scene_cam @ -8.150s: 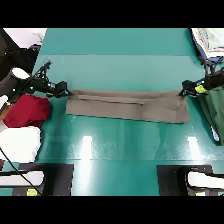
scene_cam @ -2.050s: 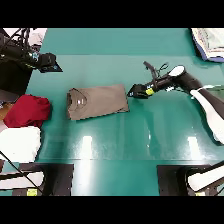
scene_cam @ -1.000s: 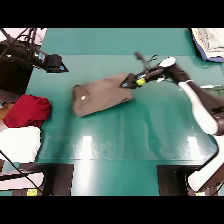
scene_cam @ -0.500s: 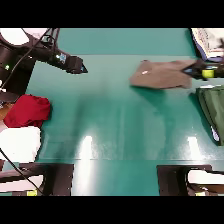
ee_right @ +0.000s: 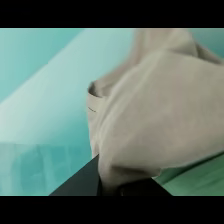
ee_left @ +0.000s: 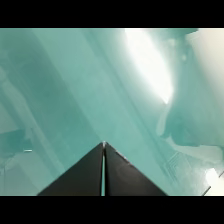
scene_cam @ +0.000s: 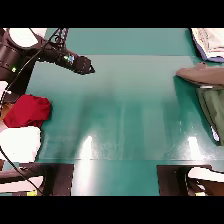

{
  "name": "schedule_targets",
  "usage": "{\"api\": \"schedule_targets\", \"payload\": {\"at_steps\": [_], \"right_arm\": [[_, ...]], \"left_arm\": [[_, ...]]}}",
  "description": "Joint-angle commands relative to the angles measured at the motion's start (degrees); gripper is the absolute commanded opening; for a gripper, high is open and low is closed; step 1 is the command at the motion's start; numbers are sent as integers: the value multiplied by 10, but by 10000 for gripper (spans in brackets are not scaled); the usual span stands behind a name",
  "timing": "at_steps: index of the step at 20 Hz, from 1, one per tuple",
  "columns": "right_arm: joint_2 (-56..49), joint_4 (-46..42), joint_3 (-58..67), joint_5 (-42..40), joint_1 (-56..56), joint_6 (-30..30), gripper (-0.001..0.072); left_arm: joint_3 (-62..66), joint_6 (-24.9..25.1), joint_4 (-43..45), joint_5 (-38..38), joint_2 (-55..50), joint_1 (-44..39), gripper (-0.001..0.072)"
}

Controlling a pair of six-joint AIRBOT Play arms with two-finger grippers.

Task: Fold the shirts.

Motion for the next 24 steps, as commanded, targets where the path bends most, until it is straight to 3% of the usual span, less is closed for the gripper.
{"api": "schedule_targets", "payload": {"at_steps": [1,6,10,14,19,20,21,22,23,24], "right_arm": [[2,0,75,62,-17,-1,19],[49,-9,120,115,-59,0,19],[103,-86,111,145,-96,8,20],[165,-144,13,155,-136,28,22],[233,-277,-122,167,-195,32,27],[241,-301,-140,172,-205,32,85],[248,-325,-158,173,-217,32,319],[253,-352,-170,172,-226,43,482],[255,-380,-175,174,-236,59,530],[255,-388,-175,175,-244,70,530]], "left_arm": [[0,-3,0,5,0,-1,26],[0,0,5,5,0,-1,26],[0,15,9,5,0,-1,26],[0,21,9,5,0,-1,25],[0,30,9,5,0,-1,26],[0,30,9,5,0,-1,26],[0,30,9,5,0,-1,26],[0,30,9,5,0,-1,26],[0,30,9,5,0,-1,26],[0,30,9,5,0,-1,26]]}}
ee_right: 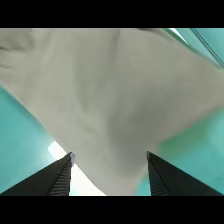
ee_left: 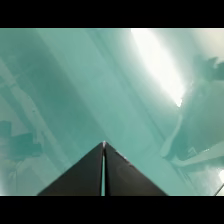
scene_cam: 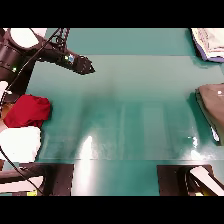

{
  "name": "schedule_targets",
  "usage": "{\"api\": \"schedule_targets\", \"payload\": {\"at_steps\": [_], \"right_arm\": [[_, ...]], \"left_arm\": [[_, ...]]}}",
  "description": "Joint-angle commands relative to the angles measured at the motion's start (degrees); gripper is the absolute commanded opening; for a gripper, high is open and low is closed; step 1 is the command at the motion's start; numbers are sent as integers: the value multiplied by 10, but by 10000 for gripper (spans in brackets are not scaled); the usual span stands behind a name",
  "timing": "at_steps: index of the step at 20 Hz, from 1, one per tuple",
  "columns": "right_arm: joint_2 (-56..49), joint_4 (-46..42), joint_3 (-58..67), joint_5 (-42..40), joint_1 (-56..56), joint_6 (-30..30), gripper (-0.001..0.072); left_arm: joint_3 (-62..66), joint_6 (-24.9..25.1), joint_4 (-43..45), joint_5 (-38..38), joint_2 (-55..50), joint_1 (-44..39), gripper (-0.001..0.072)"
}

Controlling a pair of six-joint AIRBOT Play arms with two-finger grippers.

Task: Fold the shirts.

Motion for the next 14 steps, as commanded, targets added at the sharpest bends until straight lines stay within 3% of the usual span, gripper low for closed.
{"api": "schedule_targets", "payload": {"at_steps": [1,3,7,10,11,13,14], "right_arm": [[14,-74,-29,8,-31,32,530],[14,-3,-28,-1,-31,32,529],[14,264,-28,-19,-6,32,521],[14,323,-28,-30,87,32,495],[14,322,-28,-31,124,32,446],[14,322,-28,-44,196,31,256],[14,322,-28,-54,230,31,212]], "left_arm": [[0,2,0,0,0,0,26],[0,1,0,0,0,0,26],[0,1,0,2,0,0,26],[0,0,-2,-11,0,0,26],[0,1,-4,-16,0,0,26],[0,1,-6,-9,0,0,26],[0,1,-6,-9,0,0,26]]}}
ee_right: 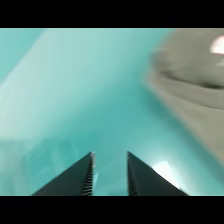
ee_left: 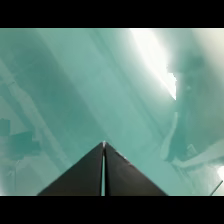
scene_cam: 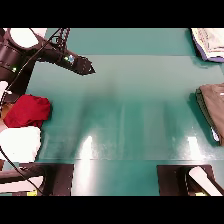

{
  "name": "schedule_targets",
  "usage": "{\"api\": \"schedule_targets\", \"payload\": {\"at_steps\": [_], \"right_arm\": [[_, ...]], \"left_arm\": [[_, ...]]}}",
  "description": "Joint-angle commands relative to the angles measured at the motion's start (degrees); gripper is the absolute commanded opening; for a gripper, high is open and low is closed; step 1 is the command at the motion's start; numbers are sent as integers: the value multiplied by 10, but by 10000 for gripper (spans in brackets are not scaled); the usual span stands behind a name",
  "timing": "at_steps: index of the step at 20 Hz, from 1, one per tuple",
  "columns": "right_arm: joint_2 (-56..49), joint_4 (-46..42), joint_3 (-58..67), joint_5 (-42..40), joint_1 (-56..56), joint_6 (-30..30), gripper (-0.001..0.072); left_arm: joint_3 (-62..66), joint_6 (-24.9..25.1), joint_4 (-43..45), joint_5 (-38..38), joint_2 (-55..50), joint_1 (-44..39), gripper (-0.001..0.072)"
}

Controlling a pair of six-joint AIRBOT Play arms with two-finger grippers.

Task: Fold the shirts.

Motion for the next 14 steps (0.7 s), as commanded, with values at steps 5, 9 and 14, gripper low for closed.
{"api": "schedule_targets", "payload": {"at_steps": [5,9,14], "right_arm": [[0,35,0,-40,207,0,25],[0,35,0,-44,238,0,25],[0,36,0,-38,240,0,25]], "left_arm": [[0,0,-2,-2,0,0,26],[0,0,-2,-2,0,0,26],[0,0,-2,-2,0,0,26]]}}
